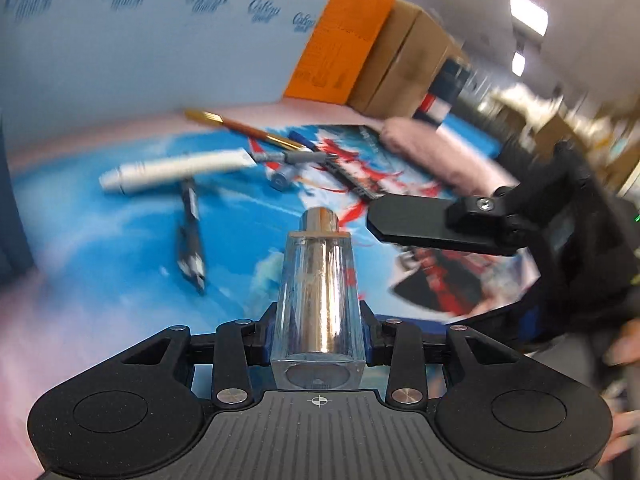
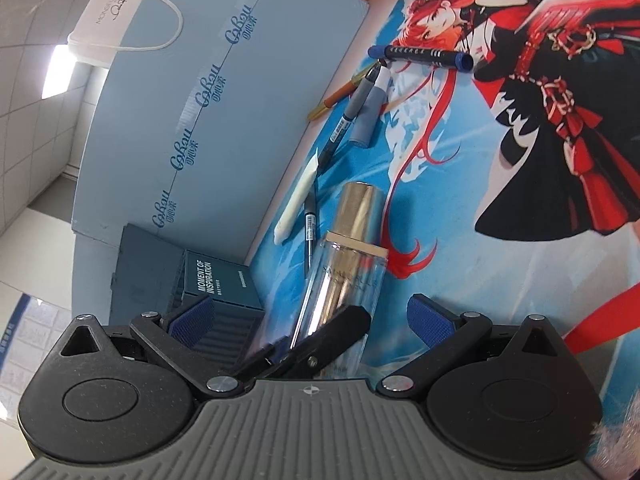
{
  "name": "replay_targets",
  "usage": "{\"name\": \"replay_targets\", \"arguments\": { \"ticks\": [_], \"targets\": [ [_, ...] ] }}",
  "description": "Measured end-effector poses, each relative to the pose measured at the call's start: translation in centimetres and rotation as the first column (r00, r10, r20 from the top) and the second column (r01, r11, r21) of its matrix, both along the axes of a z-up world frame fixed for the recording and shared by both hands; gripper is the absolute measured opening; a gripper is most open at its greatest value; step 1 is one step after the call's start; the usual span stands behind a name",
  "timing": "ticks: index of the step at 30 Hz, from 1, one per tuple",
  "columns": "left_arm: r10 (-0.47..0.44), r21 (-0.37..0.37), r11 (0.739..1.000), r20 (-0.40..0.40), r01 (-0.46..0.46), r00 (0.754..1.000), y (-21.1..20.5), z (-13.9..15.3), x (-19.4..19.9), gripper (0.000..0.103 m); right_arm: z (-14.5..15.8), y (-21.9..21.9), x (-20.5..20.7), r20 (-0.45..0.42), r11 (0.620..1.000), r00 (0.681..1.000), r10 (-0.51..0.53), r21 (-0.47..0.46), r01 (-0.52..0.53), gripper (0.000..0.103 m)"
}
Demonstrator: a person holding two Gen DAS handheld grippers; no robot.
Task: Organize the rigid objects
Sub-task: 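Lift the glass bottle with the left gripper toward the box, then close the right gripper on the glass bottle while the left gripper releases it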
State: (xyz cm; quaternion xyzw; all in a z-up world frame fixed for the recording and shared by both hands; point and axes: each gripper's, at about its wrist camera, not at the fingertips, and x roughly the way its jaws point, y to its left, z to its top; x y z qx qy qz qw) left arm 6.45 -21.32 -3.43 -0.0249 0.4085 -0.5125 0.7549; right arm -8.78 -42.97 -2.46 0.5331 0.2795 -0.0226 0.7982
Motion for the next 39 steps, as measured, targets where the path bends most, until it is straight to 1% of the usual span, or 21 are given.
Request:
{"name": "replay_targets", "arguments": {
  "ticks": [1,2,3,5,6,7,8,10,12,15,18,20,23,27,32,37,39],
  "targets": [
    [-0.005,-0.013,1.0,-0.017,0.004,1.0,0.3,-0.1,0.0,0.035,0.0,0.1,0.2,0.0,1.0,1.0,0.003,0.012,-0.003,0.103],
    [-0.007,-0.021,1.0,-0.011,0.007,1.0,0.4,-0.1,-0.3,0.035,0.0,0.2,0.5,-0.001,1.0,1.0,0.011,0.02,-0.011,0.103],
    [-0.013,-0.02,1.0,0.005,0.013,1.0,0.5,0.0,-0.6,0.035,0.0,0.4,0.6,-0.002,1.0,1.0,0.013,0.021,-0.013,0.103],
    [-0.019,-0.021,1.0,0.034,0.019,0.999,0.8,0.3,-1.0,0.035,0.0,0.7,0.9,-0.006,1.0,1.0,0.022,0.02,-0.022,0.099],
    [-0.015,-0.024,1.0,0.046,0.016,0.999,0.9,0.5,-1.1,0.035,-0.1,0.9,1.1,-0.016,0.999,1.0,0.026,0.021,-0.025,0.094],
    [-0.011,-0.023,1.0,0.066,0.012,0.998,1.1,0.8,-1.3,0.035,-0.1,1.1,1.2,-0.031,1.0,0.999,0.027,0.01,-0.026,0.085],
    [-0.005,-0.028,1.0,0.083,0.007,0.997,1.5,1.0,-1.5,0.035,-0.2,1.3,1.3,-0.047,1.0,0.999,0.027,0.002,-0.027,0.081],
    [-0.004,-0.038,0.999,0.083,0.007,0.997,2.1,1.2,-1.4,0.035,-0.4,1.6,1.4,-0.066,1.0,0.998,0.021,-0.01,-0.022,0.063],
    [0.007,-0.041,0.999,0.09,-0.003,0.996,2.9,1.4,-1.4,0.035,-0.6,1.9,1.5,-0.088,0.999,0.996,0.027,-0.018,-0.029,0.051],
    [0.017,-0.046,0.999,0.114,-0.012,0.993,3.9,1.8,-1.6,0.035,-0.7,2.7,1.7,-0.082,0.999,0.996,0.036,-0.01,-0.037,0.051],
    [0.001,-0.041,0.999,0.163,0.005,0.987,4.9,2.3,-1.8,0.035,-0.4,3.7,1.8,-0.063,0.999,0.997,0.037,-0.005,-0.037,0.05],
    [-0.009,-0.042,0.999,0.204,0.018,0.979,5.8,2.8,-2.0,0.035,0.1,4.3,1.9,-0.031,0.999,0.999,0.045,-0.005,-0.045,0.048],
    [-0.007,-0.062,0.998,0.238,0.023,0.971,7.3,3.6,-1.9,0.036,1.3,5.4,1.9,0.034,0.998,0.998,0.053,-0.031,-0.052,0.045],
    [0.015,-0.119,0.993,0.254,0.016,0.967,9.5,4.8,-1.4,0.036,3.2,7.2,2.3,0.112,0.996,0.992,0.065,-0.075,-0.056,0.042],
    [0.053,-0.166,0.986,0.285,-0.005,0.957,11.9,6.4,-0.8,0.036,5.2,9.6,3.3,0.181,0.993,0.981,0.077,-0.106,-0.058,0.041],
    [0.132,-0.238,0.969,0.27,-0.066,0.954,14.3,7.3,0.1,0.036,6.9,12.1,5.0,0.238,0.988,0.967,0.091,-0.144,-0.058,0.039],
    [0.157,-0.248,0.965,0.271,-0.088,0.95,15.1,7.6,0.5,0.036,7.3,12.9,5.6,0.256,0.987,0.962,0.095,-0.152,-0.057,0.038]
  ]
}}
